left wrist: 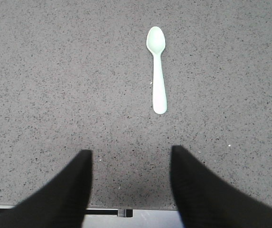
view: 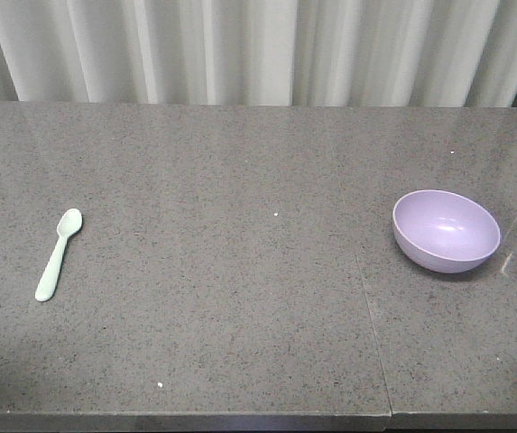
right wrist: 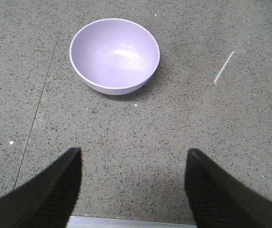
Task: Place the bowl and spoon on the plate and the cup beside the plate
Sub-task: 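Lower the left gripper above the white spoon handle, then close the left gripper on the white spoon handle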
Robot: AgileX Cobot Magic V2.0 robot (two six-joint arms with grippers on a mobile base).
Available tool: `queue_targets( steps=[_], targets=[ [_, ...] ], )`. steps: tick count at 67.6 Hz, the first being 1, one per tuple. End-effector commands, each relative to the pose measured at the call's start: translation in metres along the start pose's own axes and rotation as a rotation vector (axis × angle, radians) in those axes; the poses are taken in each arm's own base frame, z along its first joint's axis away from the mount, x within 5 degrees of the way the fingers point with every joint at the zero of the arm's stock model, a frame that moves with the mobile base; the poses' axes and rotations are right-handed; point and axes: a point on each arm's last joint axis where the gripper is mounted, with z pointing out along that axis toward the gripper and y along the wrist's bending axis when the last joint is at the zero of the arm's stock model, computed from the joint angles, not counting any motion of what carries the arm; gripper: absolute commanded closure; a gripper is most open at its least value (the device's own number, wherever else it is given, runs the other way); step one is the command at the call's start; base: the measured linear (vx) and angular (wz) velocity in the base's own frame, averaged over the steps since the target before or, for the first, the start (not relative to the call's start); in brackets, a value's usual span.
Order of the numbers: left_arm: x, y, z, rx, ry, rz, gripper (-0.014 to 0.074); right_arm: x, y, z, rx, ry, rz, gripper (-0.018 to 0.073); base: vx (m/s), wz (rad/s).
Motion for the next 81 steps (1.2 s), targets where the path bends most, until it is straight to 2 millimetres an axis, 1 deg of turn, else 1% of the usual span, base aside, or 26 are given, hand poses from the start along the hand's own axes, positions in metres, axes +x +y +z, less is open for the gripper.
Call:
queue_targets(
  steps=[1, 5, 11, 17, 30, 46, 52, 59, 68, 81],
  targets=[
    [-0.009, -0.002, -0.009, 0.023, -0.08, 0.001, 0.0104, -0.012, -0.002, -0.007, 0.012, -0.084, -0.001, 0.003, 0.0, 0.0],
    [-0.01, -0.002, -0.008, 0.024, -0.084, 0.005, 0.0088, -0.012, -0.002, -0.007, 0.012, -0.084, -0.001, 0.0032, 0.0, 0.0],
    [-0.012, -0.004, -0.005, 0.035, -0.082, 0.001, 0.009, -0.012, -0.002, -0.007, 0.012, -0.084, -0.001, 0.0032, 0.0, 0.0],
    [-0.016, -0.008, 0.008, 0.049, -0.038, -0.006, 0.0092, -0.012, -0.002, -0.007, 0.012, -0.089, -0.001, 0.0032, 0.0, 0.0],
    [-0.028, -0.015, 0.05, 0.046, 0.082, -0.004, 0.0092, -0.012, -0.002, -0.007, 0.01, -0.091, 0.0, 0.0032, 0.0, 0.0],
    [-0.041, -0.023, 0.109, 0.031, 0.179, 0.004, 0.0092, -0.012, -0.002, -0.007, 0.009, -0.092, 0.001, 0.0032, 0.0, 0.0],
    [-0.047, -0.029, 0.126, 0.032, 0.222, 0.015, 0.0092, -0.013, -0.002, -0.007, 0.009, -0.095, 0.001, 0.0032, 0.0, 0.0],
    [-0.061, -0.042, 0.14, 0.044, 0.234, 0.044, 0.0094, -0.014, -0.002, -0.007, 0.006, -0.105, 0.003, 0.0032, 0.0, 0.0],
    [-0.074, -0.055, 0.162, 0.044, 0.276, 0.071, 0.0094, -0.015, -0.001, -0.007, -0.002, -0.115, 0.008, 0.0032, 0.0, 0.0],
    [-0.085, -0.061, 0.193, 0.017, 0.342, 0.086, 0.0094, -0.014, -0.001, -0.007, -0.002, -0.114, 0.008, 0.0032, 0.0, 0.0]
  ],
)
